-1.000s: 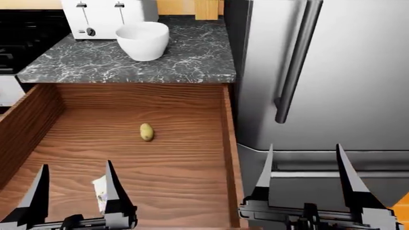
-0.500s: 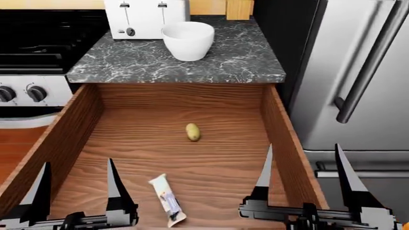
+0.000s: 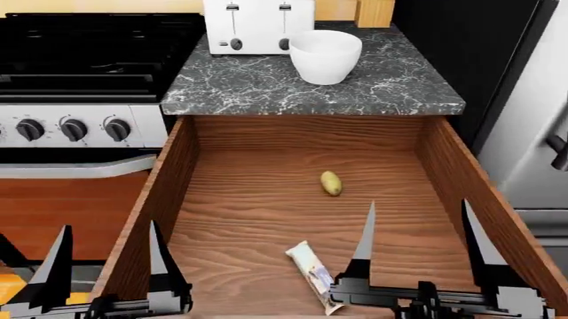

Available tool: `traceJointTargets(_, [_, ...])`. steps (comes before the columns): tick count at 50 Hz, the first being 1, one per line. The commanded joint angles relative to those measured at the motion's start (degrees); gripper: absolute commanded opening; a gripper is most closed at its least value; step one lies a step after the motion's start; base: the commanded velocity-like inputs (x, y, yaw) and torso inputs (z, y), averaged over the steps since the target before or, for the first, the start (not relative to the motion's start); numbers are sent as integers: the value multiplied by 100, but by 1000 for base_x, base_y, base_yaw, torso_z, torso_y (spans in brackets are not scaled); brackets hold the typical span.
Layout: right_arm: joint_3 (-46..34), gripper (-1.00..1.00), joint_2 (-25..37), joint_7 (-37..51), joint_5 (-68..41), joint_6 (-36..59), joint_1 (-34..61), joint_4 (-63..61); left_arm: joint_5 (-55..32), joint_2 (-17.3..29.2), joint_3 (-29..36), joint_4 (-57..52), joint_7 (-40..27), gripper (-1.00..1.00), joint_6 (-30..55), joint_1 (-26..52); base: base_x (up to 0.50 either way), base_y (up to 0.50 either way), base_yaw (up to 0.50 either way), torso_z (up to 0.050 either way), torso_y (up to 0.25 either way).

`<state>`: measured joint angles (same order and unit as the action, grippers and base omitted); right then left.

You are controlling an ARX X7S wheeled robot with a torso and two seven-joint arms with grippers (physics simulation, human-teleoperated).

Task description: Place the bar in the bowl and close the drawer.

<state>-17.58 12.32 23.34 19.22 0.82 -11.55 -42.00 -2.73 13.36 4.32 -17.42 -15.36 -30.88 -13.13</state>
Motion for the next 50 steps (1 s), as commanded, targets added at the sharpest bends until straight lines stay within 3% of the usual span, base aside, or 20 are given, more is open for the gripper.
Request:
traceJointTargets(1, [-46,100,33,7,1,45,10,-44,-5,30,32,-2,-31,100,-19,-14,-1,477,0,0,0])
traceJointTargets(20, [-30,100,87,49,-125,108,70,42,0,56,111,45,-77,100,71,87,-1,477,0,0,0])
traceJointTargets(38, [-82,100,187,152,-203,-80,-32,104,-23,54,-23,-9,-294,100,-4,-106,0,3,0,0,0])
traceJointTargets(50, [-65,100,226,132,-362,-49,58,147,-367,-240,-973,553,-1187,100,-36,-440,0,0,0,0,0])
